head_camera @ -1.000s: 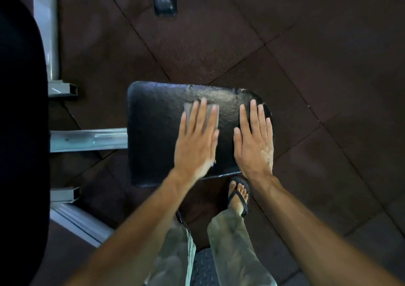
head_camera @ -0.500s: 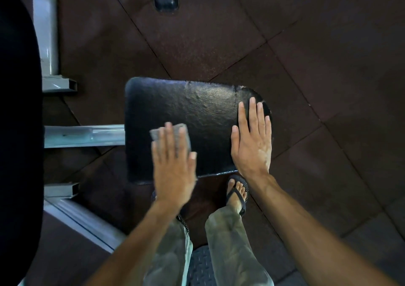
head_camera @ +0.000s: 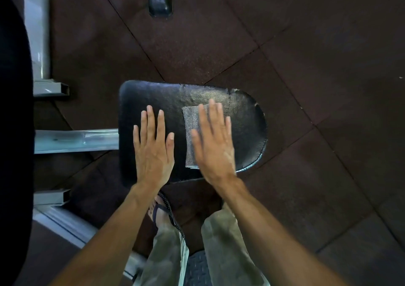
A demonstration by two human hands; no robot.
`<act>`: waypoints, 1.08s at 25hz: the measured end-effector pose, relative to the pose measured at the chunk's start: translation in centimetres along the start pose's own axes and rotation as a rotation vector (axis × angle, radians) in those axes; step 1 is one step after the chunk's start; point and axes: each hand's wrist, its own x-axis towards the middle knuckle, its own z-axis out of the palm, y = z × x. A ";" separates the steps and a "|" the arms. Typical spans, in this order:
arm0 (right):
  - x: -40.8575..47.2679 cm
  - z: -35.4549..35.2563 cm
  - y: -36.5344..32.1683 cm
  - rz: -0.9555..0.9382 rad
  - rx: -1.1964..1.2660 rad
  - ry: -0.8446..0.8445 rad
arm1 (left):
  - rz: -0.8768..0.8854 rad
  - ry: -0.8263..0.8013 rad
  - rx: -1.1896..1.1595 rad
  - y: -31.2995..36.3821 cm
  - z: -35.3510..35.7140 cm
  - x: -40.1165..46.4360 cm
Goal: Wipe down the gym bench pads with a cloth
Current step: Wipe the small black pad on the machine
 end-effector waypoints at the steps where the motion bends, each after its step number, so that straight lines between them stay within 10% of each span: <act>1: 0.1 0.9 -1.0 0.020 -0.062 -0.012 | 0.026 -0.002 0.020 -0.3 0.2 -0.1; 11: -1.2 -3.2 7.6 0.229 -0.214 0.021 | 0.010 0.014 0.061 0.2 0.4 -0.4; 17: 3.4 -0.2 1.8 0.008 -0.259 0.008 | 0.027 -0.002 0.060 0.3 0.2 0.0; 21: -1.4 -0.5 1.1 -0.127 0.016 -0.118 | 0.008 -0.093 -0.050 0.9 -2.4 -2.1; 27: -13.0 -8.9 -3.1 0.317 0.454 -0.436 | 0.041 -0.459 -0.124 2.7 -10.3 -12.6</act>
